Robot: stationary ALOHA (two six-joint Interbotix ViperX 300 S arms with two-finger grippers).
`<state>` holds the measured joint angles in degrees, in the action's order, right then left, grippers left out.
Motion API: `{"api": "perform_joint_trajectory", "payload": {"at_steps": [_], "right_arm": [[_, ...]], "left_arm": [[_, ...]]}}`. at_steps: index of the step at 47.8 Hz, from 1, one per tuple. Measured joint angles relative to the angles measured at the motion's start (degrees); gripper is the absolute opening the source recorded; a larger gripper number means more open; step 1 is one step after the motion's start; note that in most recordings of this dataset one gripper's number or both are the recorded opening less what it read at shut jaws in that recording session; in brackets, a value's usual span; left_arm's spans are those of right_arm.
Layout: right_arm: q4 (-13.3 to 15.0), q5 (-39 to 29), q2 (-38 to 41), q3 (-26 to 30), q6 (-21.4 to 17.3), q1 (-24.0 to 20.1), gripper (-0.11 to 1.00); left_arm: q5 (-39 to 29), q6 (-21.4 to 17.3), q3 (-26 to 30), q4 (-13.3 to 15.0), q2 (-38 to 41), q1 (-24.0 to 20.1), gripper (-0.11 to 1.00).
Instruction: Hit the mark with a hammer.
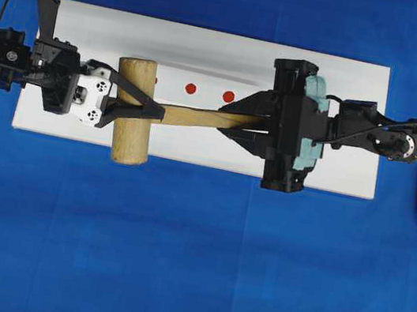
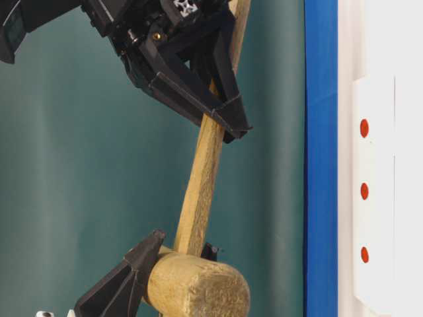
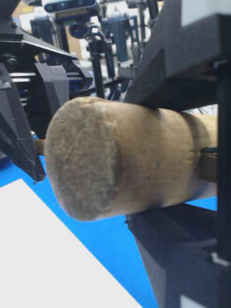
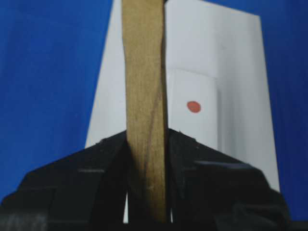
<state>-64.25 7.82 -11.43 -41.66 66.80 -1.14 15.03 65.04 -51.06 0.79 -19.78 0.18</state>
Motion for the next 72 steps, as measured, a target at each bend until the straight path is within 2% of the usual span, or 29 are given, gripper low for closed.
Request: {"api": "perform_joint_trajectory", "payload": {"at_steps": [14, 27, 33, 37, 53, 64, 72], "right_arm": [[0.1, -0.2, 0.0, 0.3, 0.2, 0.0, 0.08], [0.2, -0.8, 0.0, 0.5, 0.1, 0.0, 0.08], [0.1, -1.3, 0.1, 0.5, -0.1, 0.2, 0.08], [0.1, -1.3, 0.1, 0.5, -0.4, 0.2, 0.08], [-2.0, -1.2, -0.7, -0.2, -0.5, -0.2, 0.08], [-3.8, -1.1, -4.1, -3.1, -0.6, 0.3, 0.08], [-4.7, -1.2, -6.9, -5.2, -0.6, 0.1, 0.08]], "left_arm": [[-0.9, -2.3, -0.1, 0.0, -0.9, -0.1, 0.45], [-1.8, -2.4, -0.2, -0.1, -1.5, -0.4, 0.46], [-2.1, -2.4, -0.2, -0.1, -1.5, -0.7, 0.78], [-2.5, -2.5, -0.2, -0.1, -1.5, -0.8, 0.92], [-6.8, -2.5, -0.8, -0.1, -2.5, -0.9, 0.89], [-11.4, -2.5, -3.4, -0.1, -5.8, -0.9, 0.88], [-12.3, -2.5, -6.0, -0.1, -9.1, -0.9, 0.88]]}}
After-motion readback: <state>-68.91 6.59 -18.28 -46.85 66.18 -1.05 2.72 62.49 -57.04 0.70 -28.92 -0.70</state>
